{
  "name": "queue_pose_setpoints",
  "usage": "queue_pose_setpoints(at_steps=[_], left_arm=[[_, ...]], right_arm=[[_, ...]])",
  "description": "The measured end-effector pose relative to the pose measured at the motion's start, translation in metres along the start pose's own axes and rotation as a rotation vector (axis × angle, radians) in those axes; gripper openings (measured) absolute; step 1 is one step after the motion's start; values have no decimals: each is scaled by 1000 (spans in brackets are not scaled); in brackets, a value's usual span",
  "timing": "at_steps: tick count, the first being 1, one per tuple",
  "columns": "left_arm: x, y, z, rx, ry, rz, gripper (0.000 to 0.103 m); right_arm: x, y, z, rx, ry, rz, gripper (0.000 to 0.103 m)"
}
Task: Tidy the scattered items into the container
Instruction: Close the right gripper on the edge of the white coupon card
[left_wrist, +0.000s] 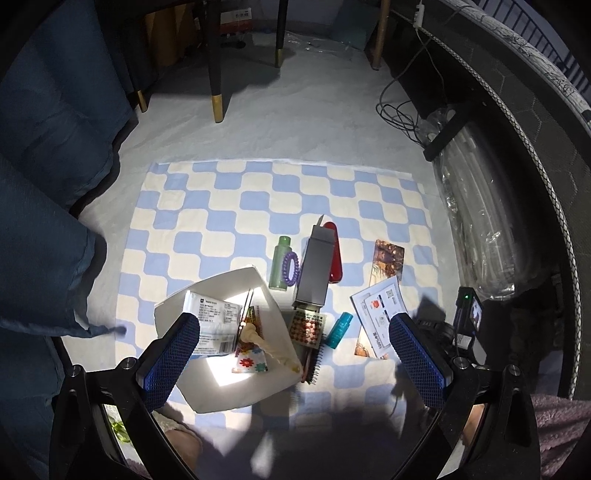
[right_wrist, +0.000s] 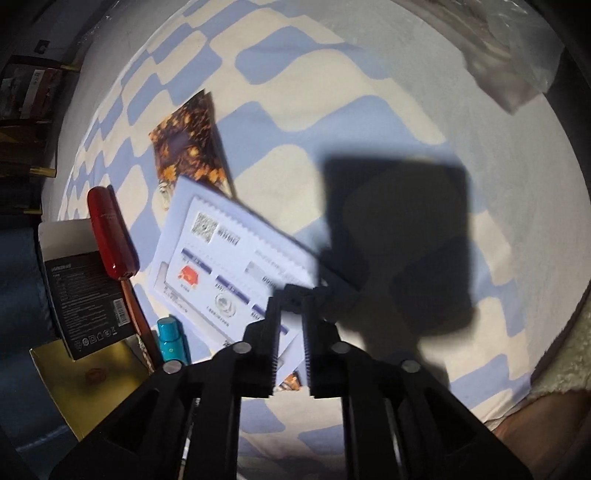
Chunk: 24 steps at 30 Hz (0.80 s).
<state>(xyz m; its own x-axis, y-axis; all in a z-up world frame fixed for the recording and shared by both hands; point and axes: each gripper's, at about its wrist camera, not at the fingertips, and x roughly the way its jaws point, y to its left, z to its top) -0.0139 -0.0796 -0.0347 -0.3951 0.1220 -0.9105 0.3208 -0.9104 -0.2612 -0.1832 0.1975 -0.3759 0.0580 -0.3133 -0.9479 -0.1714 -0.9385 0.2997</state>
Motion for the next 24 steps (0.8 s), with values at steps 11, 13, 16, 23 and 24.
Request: queue_pose_setpoints(at_steps=[11,13,16,23,24], left_arm=[[4,-2,11,-45,19,-34,103],[5,-1,11,-53,27,-41,103],[8,2,10,-66,41,-50,103],[12,5,10,-84,58,-51,103],[13,5,10,-86,59,-50,103]], right_arm=[[-3,-59,27,335,-13,236,45],[-3,-57,25,290,1,247,45],[0,-50,20,211,32,286,45],[12,1,13,6,11,341,16],[14,6,12,-23,20,338,10]])
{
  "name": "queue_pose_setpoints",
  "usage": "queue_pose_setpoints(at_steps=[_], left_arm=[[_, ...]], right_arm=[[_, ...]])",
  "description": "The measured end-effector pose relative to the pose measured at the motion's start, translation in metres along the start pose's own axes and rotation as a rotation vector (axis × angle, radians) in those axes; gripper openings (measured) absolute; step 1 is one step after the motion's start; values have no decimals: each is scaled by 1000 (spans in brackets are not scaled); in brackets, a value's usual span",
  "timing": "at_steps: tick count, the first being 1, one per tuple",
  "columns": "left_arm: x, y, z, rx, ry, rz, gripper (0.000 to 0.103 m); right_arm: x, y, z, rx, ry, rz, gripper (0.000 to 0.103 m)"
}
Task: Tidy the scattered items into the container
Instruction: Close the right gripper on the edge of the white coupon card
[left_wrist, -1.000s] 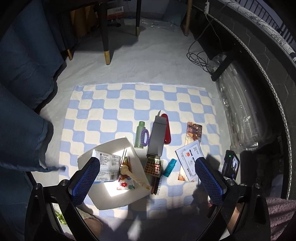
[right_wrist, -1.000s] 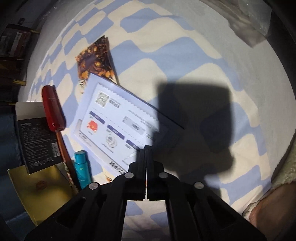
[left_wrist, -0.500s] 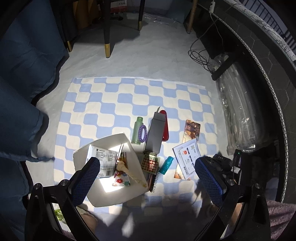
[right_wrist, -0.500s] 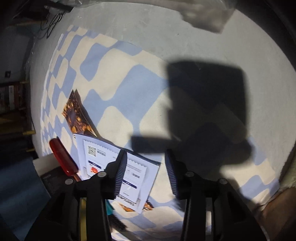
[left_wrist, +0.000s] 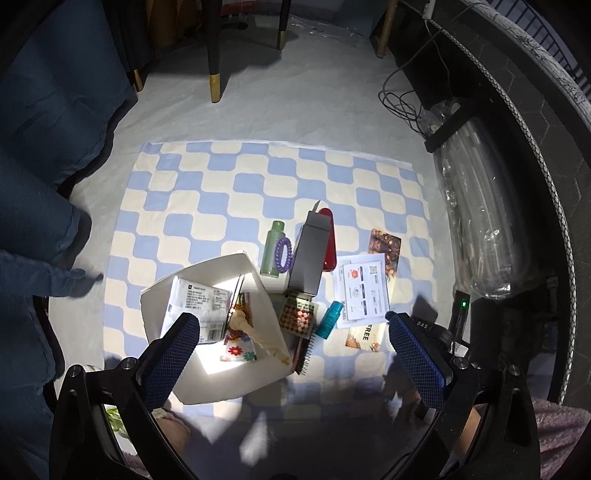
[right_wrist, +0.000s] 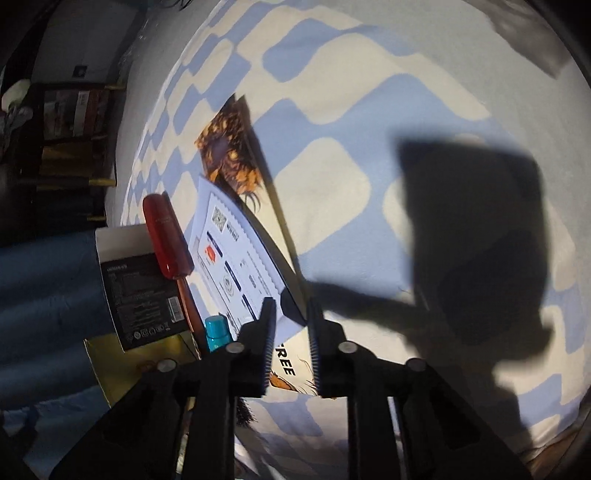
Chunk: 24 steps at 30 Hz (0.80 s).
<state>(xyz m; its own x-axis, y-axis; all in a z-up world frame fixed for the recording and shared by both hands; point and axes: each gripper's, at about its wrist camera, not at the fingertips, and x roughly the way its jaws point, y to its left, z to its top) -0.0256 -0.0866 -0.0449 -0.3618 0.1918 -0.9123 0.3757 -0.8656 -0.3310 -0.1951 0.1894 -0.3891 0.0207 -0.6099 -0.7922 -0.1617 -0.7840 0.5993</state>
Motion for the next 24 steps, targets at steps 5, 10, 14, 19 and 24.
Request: queue_pose_setpoints(at_steps=[5,10,14,19,24], left_arm=[[3,-2,0,-15,7,-1,103],[5,-2,1,-16,10,-8,103],[6,-1,1,-24,14,-16,103],[5,-1,-1,-26,7,-16,103],[7,3,-5,-36,25,-30,103]], right_arm=[[13,-2,-4,33,31,-9,12],[15,12,-9,-65,6,-44,7],[15,22,-11,-115,10,-12,5],[25,18,-2,7,32,50,24],[27,21,3,78,-17,95,21]])
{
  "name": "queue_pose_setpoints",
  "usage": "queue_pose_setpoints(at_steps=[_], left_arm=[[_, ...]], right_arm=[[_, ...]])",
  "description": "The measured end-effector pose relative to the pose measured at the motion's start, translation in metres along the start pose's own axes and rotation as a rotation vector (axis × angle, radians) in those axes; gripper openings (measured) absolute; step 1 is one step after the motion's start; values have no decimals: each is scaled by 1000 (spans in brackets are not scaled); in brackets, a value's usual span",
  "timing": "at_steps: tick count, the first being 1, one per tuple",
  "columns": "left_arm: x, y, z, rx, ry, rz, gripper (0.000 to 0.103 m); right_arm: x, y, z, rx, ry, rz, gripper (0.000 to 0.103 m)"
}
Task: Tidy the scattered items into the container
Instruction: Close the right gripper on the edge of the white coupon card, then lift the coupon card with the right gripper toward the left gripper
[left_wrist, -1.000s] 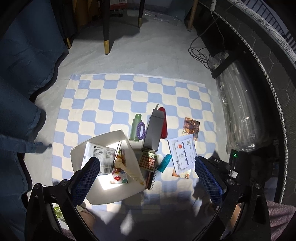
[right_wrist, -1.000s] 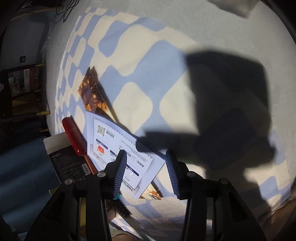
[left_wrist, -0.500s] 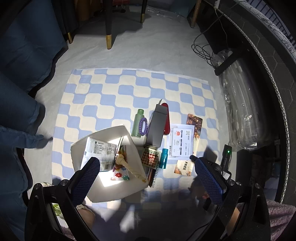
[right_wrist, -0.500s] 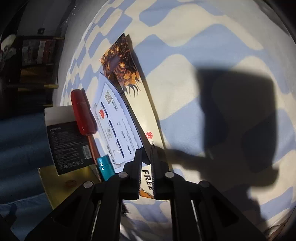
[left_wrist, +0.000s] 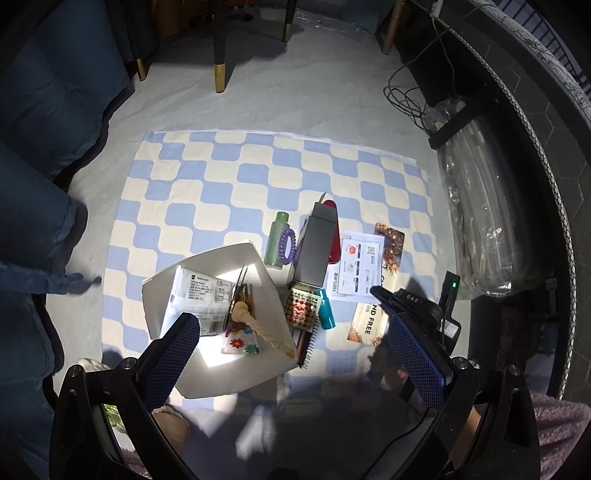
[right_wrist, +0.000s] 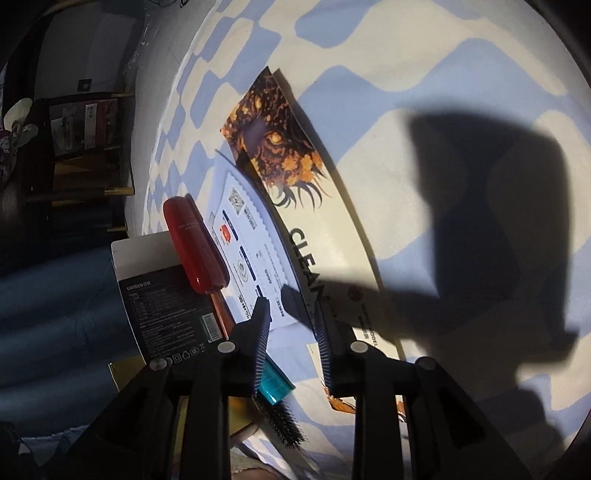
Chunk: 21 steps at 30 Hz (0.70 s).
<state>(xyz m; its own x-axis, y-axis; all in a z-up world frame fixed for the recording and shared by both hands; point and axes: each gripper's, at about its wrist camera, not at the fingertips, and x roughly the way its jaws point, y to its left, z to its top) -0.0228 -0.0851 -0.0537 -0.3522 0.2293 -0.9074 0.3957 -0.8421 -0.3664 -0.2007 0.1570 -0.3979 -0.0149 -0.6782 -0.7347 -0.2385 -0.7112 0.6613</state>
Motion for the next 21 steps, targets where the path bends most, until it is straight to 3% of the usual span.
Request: queue_pose_setpoints(at_steps=[2,5,9,12,17,21], left_arm=[[1,2,2,-11,13,-7,103],[0,2,7,-24,24,-27,103],[-6,-2,11,-1,22,-34,103],[-11,-8,5,44,-1,-2,103],[-17,-12,-7,62,-4,-8,103],[-23,-8,-13,64,2,-65,103]], right_arm=[[0,14,-2,-84,-9,-107,7],[1,32,-8,-148,-1,-198,5],[-13,49,-20,-165,-13,-219,4],[-31,69,-29,-260,-11,-272,3],[-89,99,-45,-359,-90,-245,1],[-139,114,-58,-297,-158,-113,1]])
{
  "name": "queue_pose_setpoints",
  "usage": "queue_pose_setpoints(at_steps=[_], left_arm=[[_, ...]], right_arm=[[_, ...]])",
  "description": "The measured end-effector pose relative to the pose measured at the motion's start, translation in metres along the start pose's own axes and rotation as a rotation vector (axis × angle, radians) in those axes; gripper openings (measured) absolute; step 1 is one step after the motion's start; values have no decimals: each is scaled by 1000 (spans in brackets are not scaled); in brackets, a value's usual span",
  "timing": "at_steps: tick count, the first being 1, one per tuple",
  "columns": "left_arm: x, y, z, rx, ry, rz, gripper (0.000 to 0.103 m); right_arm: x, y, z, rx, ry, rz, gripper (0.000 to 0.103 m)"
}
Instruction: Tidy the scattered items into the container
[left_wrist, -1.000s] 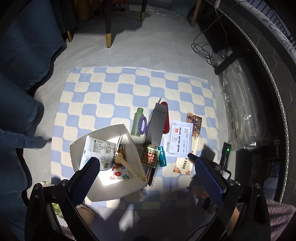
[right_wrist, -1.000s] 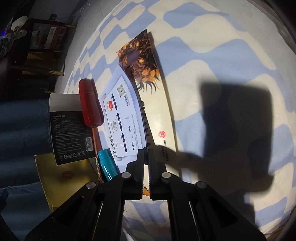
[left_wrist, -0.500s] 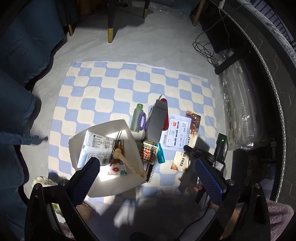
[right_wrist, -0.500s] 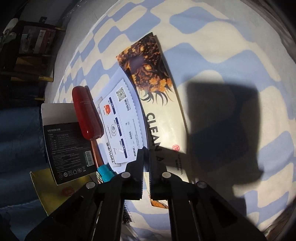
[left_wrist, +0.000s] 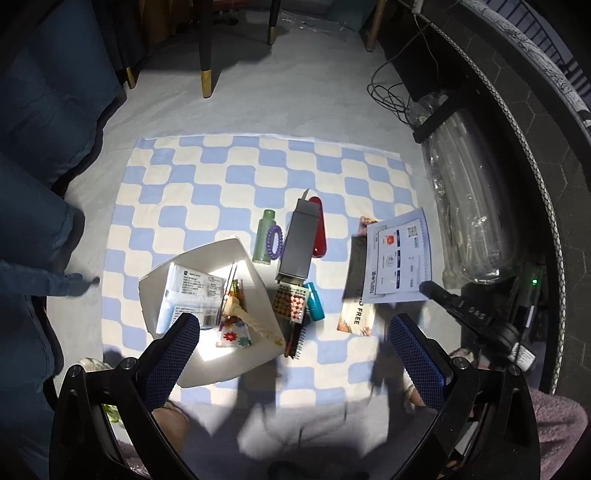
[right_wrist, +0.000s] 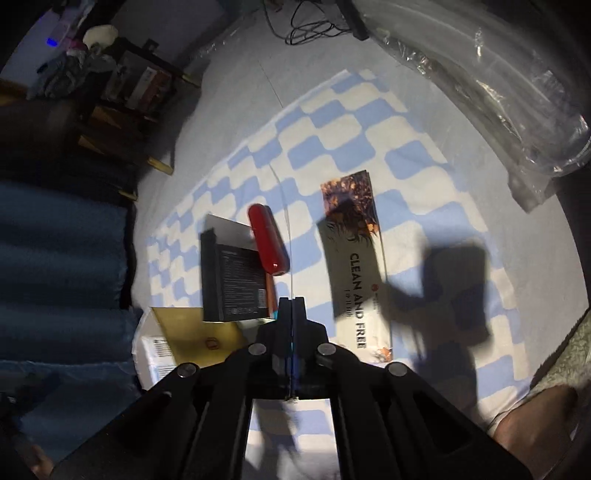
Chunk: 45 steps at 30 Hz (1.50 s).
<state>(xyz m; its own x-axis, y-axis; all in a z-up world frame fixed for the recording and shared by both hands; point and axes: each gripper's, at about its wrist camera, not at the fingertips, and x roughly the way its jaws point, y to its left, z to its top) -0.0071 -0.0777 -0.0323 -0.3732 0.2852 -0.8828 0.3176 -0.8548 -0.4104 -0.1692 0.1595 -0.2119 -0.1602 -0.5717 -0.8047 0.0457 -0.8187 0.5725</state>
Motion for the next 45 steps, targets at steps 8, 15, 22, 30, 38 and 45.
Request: queue_pose_setpoints(at_steps=[8,15,22,30,38,45], left_arm=[[-3,25,0,-59,24,-202,103],[-4,80,0,-293,10,-471,103],[7,116,-7,-424,36,-688,73],[21,134,-15,-401,40,-690,6],[15,149,-16,-360,44,-459,0],[38,139,0,-202,86,-177,0]], right_arm=[[-70,61,-10,17,-14,342,1],[-91,105,-36,-96,49,579,1],[-55,118,-63,34,148,744,1],[-25,112,-56,82,164,668,4],[-1,95,-68,202,265,504,21],[1,61,-65,271,215,324,27]])
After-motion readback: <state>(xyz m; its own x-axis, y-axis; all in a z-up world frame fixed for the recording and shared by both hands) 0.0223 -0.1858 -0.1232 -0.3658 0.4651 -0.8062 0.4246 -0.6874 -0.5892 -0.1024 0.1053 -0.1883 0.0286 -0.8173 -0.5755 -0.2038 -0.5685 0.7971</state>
